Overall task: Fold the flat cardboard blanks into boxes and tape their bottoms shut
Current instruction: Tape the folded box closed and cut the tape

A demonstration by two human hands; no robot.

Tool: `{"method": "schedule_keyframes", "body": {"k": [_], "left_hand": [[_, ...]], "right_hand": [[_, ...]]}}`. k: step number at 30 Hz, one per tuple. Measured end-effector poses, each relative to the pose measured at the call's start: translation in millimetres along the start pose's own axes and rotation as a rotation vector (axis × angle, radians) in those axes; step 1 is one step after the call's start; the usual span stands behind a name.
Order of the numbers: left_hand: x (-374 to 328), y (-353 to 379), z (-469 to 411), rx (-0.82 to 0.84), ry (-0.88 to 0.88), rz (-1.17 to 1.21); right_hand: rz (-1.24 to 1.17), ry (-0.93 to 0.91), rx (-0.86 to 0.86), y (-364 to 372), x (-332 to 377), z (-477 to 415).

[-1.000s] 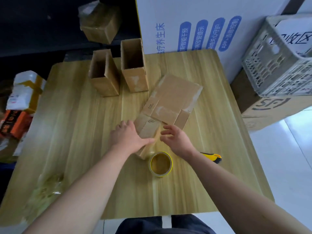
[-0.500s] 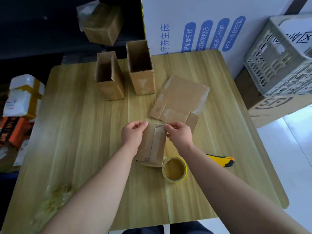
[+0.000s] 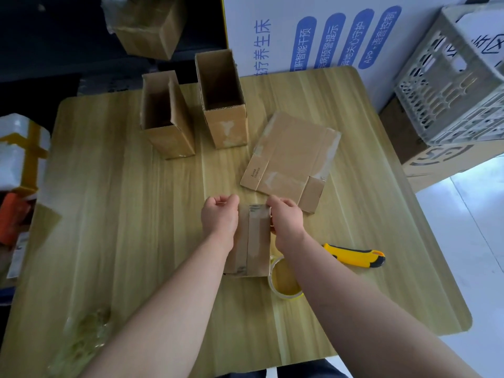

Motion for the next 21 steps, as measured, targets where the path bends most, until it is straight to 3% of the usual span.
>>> {"method": "schedule_keyframes", "body": {"k": [6,10,14,21], "left_hand": [[-1.7,1.2,-7.7,0.073,0.084,-0.034],[6.4,-13.8,-3.9,0.242,0.299,-0.049],[13.7,-18.0,-2.6,0.349,0.435,-0.245],[24.6,-19.8,-8.1,0.278,0.338,-0.064]], "right_hand": [[-0.095,0.043,0.054,10.2,-0.4,-1.6],[-0.063,-0.199,0.192,-2.4,-7.5,-0.4],[0.103,-0.39,0.31,-8.4,-9.4,3.7],[-0.167,-0.203,0.336,-10.3,-20.7,-2.8]]}}
Point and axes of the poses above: each hand's wrist, its own z-axis away from the middle knuckle, its own y-axis out of the palm, x = y × z, the point moved 3 cm from there along -z, towards the middle knuckle, and after that the axes turned 2 degrees about -y, right-handed, at the moved point
